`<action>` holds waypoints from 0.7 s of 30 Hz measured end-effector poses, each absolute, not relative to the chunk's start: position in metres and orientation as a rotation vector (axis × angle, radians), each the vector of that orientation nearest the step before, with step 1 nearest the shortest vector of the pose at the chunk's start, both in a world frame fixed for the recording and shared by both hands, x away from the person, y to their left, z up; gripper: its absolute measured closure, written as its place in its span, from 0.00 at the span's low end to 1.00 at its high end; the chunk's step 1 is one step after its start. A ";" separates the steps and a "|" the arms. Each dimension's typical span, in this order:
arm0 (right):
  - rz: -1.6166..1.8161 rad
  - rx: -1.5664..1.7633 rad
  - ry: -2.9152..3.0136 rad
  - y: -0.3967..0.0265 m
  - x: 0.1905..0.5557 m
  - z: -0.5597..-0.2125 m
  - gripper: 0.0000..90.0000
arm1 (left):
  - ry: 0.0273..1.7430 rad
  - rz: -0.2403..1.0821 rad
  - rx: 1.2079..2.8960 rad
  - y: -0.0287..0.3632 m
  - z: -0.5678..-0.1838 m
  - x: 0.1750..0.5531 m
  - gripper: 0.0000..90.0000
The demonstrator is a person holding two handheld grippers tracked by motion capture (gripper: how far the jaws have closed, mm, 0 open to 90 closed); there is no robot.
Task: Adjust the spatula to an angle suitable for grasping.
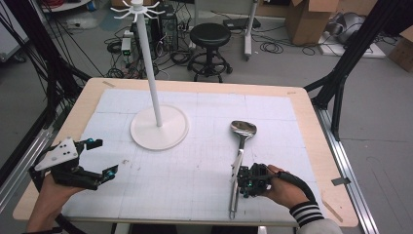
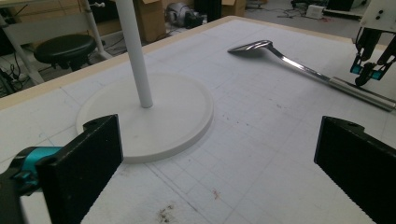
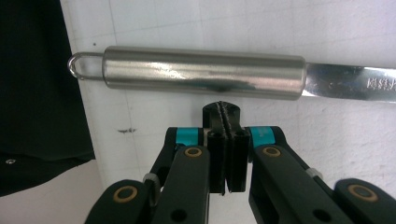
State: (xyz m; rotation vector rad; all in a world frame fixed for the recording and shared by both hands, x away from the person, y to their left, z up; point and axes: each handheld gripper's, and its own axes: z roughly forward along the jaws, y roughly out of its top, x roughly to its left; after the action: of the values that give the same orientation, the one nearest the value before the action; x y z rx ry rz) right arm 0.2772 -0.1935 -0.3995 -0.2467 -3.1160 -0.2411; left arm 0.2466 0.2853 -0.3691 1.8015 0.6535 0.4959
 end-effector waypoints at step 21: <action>-0.194 -0.237 -3.139 -0.166 0.285 -0.403 1.00 | 0.656 0.486 1.804 0.285 -0.370 0.248 0.02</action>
State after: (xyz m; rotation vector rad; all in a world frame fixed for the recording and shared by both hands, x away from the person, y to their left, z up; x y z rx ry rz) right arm 0.2849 -0.1661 -0.4031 -0.2367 -3.1394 -0.1941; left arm 0.2482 0.2852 -0.3697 1.8035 0.6564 0.4857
